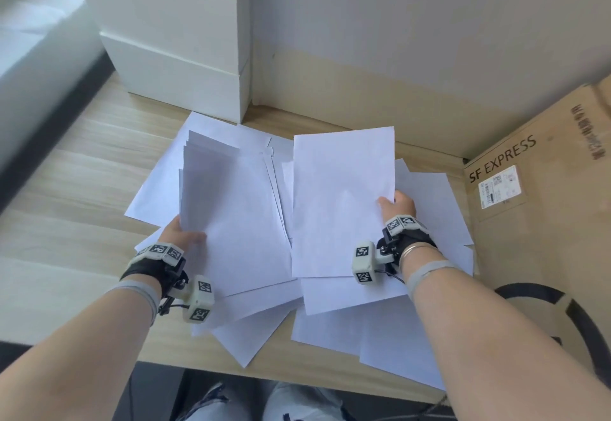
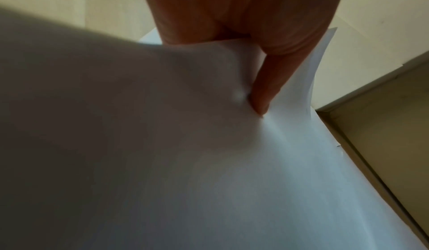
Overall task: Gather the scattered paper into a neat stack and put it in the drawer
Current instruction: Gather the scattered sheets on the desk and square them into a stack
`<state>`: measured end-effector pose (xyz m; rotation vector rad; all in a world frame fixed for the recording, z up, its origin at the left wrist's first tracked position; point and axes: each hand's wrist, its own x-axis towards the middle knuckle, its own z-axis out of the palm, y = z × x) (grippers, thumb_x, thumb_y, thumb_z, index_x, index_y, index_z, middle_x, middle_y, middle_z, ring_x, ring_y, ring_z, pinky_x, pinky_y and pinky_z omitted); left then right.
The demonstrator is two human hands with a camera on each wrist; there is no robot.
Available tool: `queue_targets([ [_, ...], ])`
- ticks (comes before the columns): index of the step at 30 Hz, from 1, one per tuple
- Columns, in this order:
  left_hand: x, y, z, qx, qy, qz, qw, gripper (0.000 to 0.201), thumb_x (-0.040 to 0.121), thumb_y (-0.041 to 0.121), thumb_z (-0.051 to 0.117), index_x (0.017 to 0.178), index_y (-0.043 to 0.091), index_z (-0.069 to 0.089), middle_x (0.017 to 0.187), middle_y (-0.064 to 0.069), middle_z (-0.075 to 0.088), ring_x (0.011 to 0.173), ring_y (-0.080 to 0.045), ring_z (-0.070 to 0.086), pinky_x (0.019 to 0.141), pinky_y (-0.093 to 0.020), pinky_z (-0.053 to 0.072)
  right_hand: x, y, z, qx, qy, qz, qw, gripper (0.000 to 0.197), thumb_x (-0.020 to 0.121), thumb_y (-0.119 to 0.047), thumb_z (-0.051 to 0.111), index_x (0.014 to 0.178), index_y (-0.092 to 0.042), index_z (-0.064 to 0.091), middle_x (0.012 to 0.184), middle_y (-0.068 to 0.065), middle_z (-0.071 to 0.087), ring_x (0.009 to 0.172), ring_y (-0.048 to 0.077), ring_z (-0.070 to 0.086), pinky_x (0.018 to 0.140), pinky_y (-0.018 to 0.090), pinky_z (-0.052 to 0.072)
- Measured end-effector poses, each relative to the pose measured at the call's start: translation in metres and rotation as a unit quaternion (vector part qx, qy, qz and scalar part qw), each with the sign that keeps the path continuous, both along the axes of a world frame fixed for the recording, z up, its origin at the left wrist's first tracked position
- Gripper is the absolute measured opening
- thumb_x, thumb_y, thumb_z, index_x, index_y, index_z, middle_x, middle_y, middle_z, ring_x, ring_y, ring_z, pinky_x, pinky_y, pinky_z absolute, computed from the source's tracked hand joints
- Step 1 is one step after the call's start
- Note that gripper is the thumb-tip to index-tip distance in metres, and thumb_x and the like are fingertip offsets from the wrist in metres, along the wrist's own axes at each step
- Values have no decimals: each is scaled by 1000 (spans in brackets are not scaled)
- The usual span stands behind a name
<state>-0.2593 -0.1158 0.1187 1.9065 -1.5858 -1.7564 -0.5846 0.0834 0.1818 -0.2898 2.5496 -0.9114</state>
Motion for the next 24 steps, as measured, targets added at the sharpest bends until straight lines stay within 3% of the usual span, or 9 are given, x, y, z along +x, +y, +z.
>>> queue_targets([
  [2,2,-2,-1,9,5,1,1000,54,77,-13,61,129,-4,46,122,-28,56,96,-26,50,86,-39,42,7,-10,0,10,-15,22,1000,28,87,-8,52,113,-1,64,115,19,66,87,21,55,73,24,37],
  [4,3,-4,-3,17,7,-1,1000,56,76,-13,62,129,-2,46,127,-29,55,102,-33,55,94,-42,43,21,-22,-3,36,-26,62,997,31,90,-7,49,118,-2,61,119,19,64,100,28,60,76,27,41],
  [6,4,-4,-7,30,12,5,999,55,76,-10,63,128,1,47,127,-29,55,111,-42,56,99,-53,43,42,-37,-10,65,-34,95,993,32,92,-8,46,121,-1,57,124,19,61,111,34,58,85,31,44],
  [11,4,-3,-16,26,29,25,999,53,81,21,68,129,7,50,127,-21,59,114,-40,58,99,-55,44,93,-72,-39,74,-100,119,985,37,91,-10,49,128,-6,47,129,14,58,115,31,56,87,28,43],
  [14,2,-1,-17,31,23,21,999,59,77,29,71,129,9,51,126,-19,61,112,-39,59,98,-53,46,116,-88,-55,104,-94,151,978,50,87,-13,56,134,-9,41,136,12,48,125,29,48,100,32,39],
  [17,-3,0,-9,31,13,9,999,56,79,13,70,130,4,50,125,-17,60,113,-38,58,99,-47,45,130,-97,-60,123,-89,191,970,59,89,-16,55,143,-14,33,144,11,37,132,28,41,107,31,33],
  [20,-4,0,-3,37,18,1,999,54,77,-2,67,128,1,50,125,-22,59,112,-39,58,98,-47,45,133,-101,-60,97,-118,197,968,65,89,-17,56,147,-16,26,148,9,35,135,26,39,110,32,31],
  [24,1,-2,3,28,62,3,998,44,78,-9,63,121,0,54,98,-17,65,91,-30,57,90,-45,47,124,-100,-52,55,-148,152,976,75,89,-18,58,150,-15,14,147,10,40,134,26,42,110,34,33],
])
